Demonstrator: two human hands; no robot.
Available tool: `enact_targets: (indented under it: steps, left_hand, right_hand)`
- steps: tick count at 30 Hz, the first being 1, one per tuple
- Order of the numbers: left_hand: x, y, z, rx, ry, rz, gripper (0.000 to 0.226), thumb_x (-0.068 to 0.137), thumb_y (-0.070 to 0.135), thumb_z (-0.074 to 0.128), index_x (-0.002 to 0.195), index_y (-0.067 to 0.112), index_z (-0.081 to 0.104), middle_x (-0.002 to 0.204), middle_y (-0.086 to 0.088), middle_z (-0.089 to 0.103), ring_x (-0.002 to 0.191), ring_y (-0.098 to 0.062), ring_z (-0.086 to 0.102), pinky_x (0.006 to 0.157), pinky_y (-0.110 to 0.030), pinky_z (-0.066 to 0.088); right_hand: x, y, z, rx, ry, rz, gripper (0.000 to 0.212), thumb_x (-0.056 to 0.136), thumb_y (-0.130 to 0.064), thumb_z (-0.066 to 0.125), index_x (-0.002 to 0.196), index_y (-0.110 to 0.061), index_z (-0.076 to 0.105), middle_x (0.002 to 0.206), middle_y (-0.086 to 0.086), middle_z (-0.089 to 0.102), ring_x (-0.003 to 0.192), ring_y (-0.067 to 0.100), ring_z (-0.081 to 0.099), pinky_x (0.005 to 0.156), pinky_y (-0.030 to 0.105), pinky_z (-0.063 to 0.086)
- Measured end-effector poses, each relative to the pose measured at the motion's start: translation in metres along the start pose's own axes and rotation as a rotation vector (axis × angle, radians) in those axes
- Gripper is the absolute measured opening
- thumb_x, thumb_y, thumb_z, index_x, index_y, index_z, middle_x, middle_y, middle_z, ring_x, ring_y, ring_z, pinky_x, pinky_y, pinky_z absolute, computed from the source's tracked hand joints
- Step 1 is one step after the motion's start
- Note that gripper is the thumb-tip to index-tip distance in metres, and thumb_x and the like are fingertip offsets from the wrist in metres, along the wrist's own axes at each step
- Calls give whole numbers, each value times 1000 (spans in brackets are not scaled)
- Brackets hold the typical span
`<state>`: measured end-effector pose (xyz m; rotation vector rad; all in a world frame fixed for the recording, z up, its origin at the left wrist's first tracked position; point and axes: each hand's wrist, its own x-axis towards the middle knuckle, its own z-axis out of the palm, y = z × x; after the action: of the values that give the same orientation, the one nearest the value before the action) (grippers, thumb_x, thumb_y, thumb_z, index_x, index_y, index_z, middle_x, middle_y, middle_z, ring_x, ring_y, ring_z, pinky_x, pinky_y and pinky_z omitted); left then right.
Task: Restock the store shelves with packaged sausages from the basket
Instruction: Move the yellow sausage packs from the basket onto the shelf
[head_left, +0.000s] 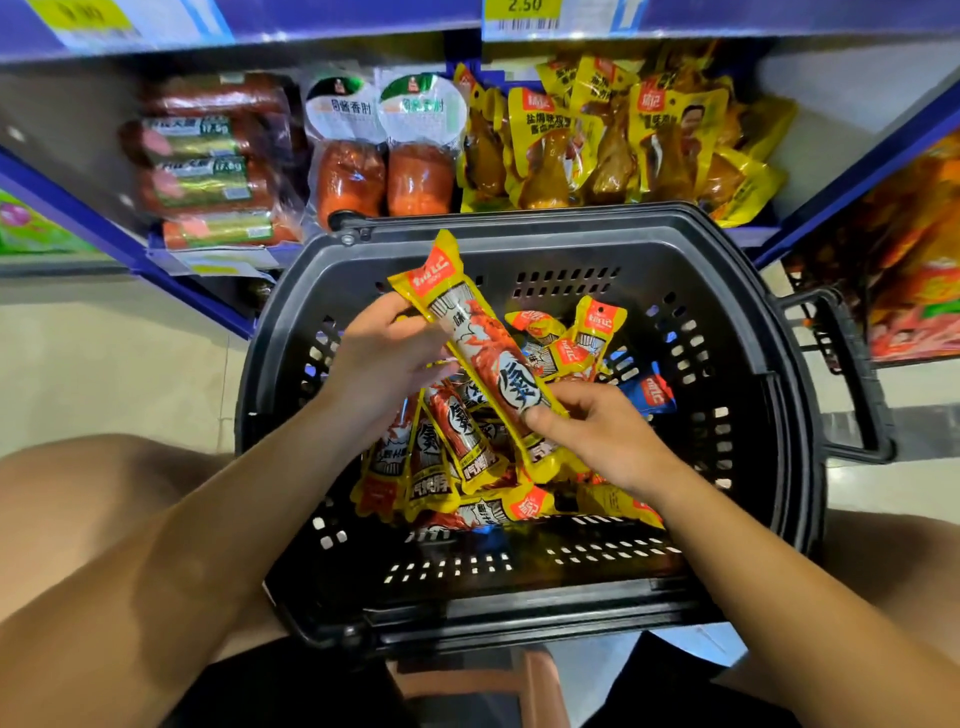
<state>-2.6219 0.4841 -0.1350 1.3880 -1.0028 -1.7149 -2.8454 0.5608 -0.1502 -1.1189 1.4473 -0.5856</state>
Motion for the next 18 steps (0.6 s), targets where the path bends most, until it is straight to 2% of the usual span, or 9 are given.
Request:
enact_targets:
  steps: [3, 6, 8, 9, 11, 12, 15, 17, 18]
  left_hand:
    - [-8, -14, 14, 98, -29, -52, 23, 88, 18, 71, 108, 21, 61, 98, 2, 75, 96, -16, 71, 85, -39, 58]
    - [-12, -25, 23, 116, -34, -83, 25, 90, 16, 69, 112, 19, 60, 106, -3, 73, 100, -19, 71, 87, -47, 57]
    - [-11, -25, 22, 123, -40, -93, 21, 91, 16, 67, 111, 20, 60, 109, -5, 73, 102, -21, 70, 88, -50, 56]
    - [-8, -24, 21, 128, -38, -101, 21, 91, 16, 67, 110, 22, 61, 109, -2, 73, 103, -20, 69, 88, -50, 55]
    - [-4, -23, 16, 142, -14, -125, 21, 91, 19, 68, 110, 25, 61, 109, 4, 73, 104, -17, 68, 88, -47, 52]
    - [-2, -24, 12, 149, 0, -138, 21, 91, 20, 68, 110, 26, 61, 108, 5, 73, 103, -16, 67, 87, -45, 51]
    - [1, -26, 5, 158, 23, -160, 18, 92, 20, 66, 108, 26, 63, 105, 7, 73, 99, -13, 69, 81, -40, 50]
    - [2, -27, 0, 164, 37, -165, 16, 93, 19, 65, 106, 28, 64, 102, 8, 74, 94, -10, 70, 80, -39, 52]
    - [2, -27, -2, 171, 44, -171, 17, 92, 19, 66, 106, 29, 64, 103, 8, 74, 97, -12, 70, 85, -44, 53]
  right_hand:
    - [1, -2, 21, 20, 21, 6, 23, 88, -30, 71, 108, -21, 74, 96, -6, 76, 91, 10, 71, 85, 37, 56]
    - [3, -2, 34, -8, -3, 11, 24, 87, -32, 72, 102, -15, 72, 89, 11, 73, 79, 20, 67, 76, 47, 55]
    - [5, 1, 34, -41, -52, 41, 30, 85, -36, 72, 107, -15, 70, 96, 16, 70, 79, 23, 64, 76, 45, 53]
    - [8, 4, 30, -37, -50, 64, 32, 85, -36, 73, 111, -19, 68, 100, 12, 69, 82, 17, 64, 77, 38, 54]
    - [17, 11, 15, -86, 30, 82, 33, 85, -36, 72, 115, -25, 63, 107, 0, 66, 82, 5, 62, 75, 17, 50]
    - [24, 14, 6, -161, 100, 87, 36, 86, -37, 72, 118, -26, 61, 110, -2, 64, 84, 4, 61, 77, 16, 50]
    - [49, 27, -21, -337, 341, 116, 61, 86, -38, 72, 137, -14, 50, 126, 3, 59, 110, 17, 59, 95, 29, 46]
    - [68, 35, -30, -370, 403, 160, 67, 86, -38, 71, 141, -9, 46, 132, 11, 54, 119, 25, 55, 100, 35, 43]
    - [76, 39, -31, -390, 413, 190, 66, 86, -39, 71, 140, -9, 47, 132, 13, 52, 120, 27, 54, 101, 36, 42]
